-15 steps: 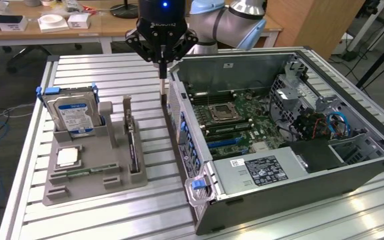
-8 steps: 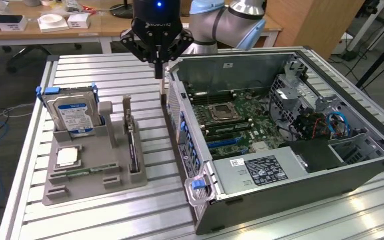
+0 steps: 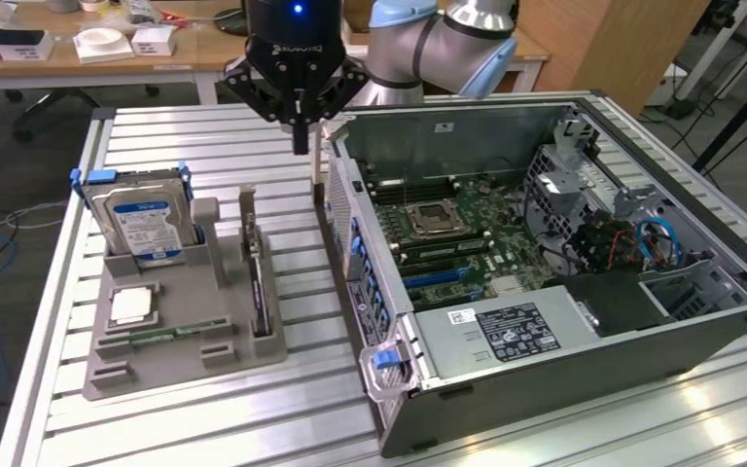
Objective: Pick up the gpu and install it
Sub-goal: 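Reach for the gpu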
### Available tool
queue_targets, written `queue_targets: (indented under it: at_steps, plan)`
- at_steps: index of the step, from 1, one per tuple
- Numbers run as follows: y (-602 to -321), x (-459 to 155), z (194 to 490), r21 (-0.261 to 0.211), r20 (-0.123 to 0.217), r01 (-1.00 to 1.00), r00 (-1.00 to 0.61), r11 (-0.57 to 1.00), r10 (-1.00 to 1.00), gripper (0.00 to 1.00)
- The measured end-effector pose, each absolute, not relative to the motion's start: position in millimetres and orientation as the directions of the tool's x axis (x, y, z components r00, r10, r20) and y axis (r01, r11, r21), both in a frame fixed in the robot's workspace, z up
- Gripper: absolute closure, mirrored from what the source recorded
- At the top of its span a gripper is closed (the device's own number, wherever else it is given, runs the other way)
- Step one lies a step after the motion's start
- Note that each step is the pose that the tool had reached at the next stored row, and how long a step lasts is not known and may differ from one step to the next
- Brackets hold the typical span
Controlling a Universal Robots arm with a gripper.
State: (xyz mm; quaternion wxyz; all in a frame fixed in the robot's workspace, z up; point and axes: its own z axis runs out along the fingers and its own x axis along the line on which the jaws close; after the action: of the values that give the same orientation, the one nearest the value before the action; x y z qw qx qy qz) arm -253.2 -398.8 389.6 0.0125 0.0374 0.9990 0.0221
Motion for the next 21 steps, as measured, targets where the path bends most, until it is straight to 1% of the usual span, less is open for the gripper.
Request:
queue_targets:
  at_steps: [21]
  plan:
    - [-399,-274,389,0.045,-0.023,0.074,-0.997,0.996,0.075,0.89]
